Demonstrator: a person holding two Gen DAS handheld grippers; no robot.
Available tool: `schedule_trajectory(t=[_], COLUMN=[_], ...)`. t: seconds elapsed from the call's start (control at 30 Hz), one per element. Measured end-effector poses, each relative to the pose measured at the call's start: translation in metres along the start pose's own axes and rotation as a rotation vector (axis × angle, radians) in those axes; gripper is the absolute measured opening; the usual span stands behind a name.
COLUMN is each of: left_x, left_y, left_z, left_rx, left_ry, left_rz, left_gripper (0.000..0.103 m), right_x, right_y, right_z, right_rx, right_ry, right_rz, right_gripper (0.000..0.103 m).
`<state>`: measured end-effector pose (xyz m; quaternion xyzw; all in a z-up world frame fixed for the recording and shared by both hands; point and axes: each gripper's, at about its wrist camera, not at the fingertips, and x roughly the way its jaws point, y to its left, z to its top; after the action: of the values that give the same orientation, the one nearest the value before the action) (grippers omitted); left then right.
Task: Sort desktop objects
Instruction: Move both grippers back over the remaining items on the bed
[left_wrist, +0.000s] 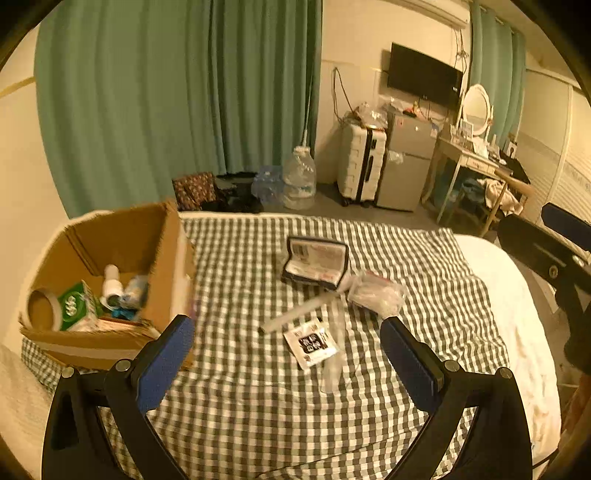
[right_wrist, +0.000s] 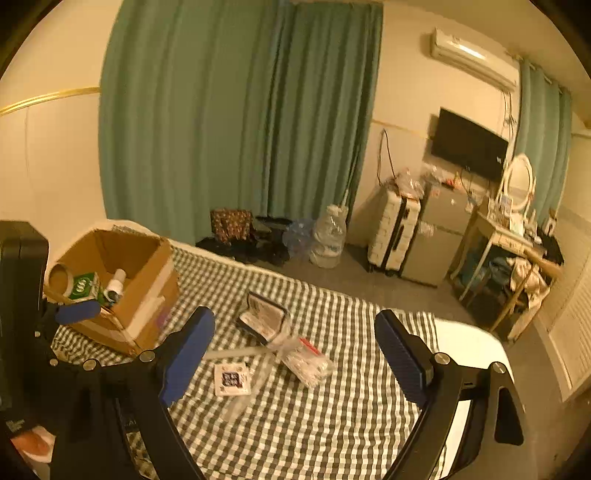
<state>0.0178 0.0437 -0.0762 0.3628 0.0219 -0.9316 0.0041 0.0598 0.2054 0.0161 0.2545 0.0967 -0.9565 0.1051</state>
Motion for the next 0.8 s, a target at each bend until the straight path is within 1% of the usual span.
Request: schedule_trajectory(t=[0.23, 0.33, 0.43, 0.57, 0.67, 0.8], left_x=[0.046, 0.063, 0.081, 0.103, 0.116, 0.133], left_y=[-0.011, -0.015, -0.016, -0.021, -0.024, -0.029], left_z=[-0.012, -0.016, -0.023, -0.030, -0.035, -0.038], left_rx=[0.001, 0.000, -0.019, -0.034, -0.038, -0.058], left_ry=[0.058, 0.075, 0.093, 0.106, 0.099, 0.095], left_rz=[-0.008, -0.003, -0.016, -0.019, -0.014, -0.026], left_gripper=[0.103, 0.103, 0.103, 0.103, 0.103, 0.103], right_x=[0.035, 0.053, 0.074, 0.104, 0.120, 0.143], right_y=[-0.024, -0.031, -0.043, -0.046, -0.050, -0.053], right_z=[-0.017, -0.025, -0.036, -0.049, -0.057, -0.070], right_rx=[0.033, 0.064, 0.098, 0.075, 0.056, 0.033], right_ry=[0.065, 0.086, 0.118, 0.179, 0.196, 0.224], right_rz=[-0.050, -0.042, -0.033, -0.069, -0.088, -0.104], right_gripper=[0.089, 0.089, 0.090, 0.090, 0.090, 0.090])
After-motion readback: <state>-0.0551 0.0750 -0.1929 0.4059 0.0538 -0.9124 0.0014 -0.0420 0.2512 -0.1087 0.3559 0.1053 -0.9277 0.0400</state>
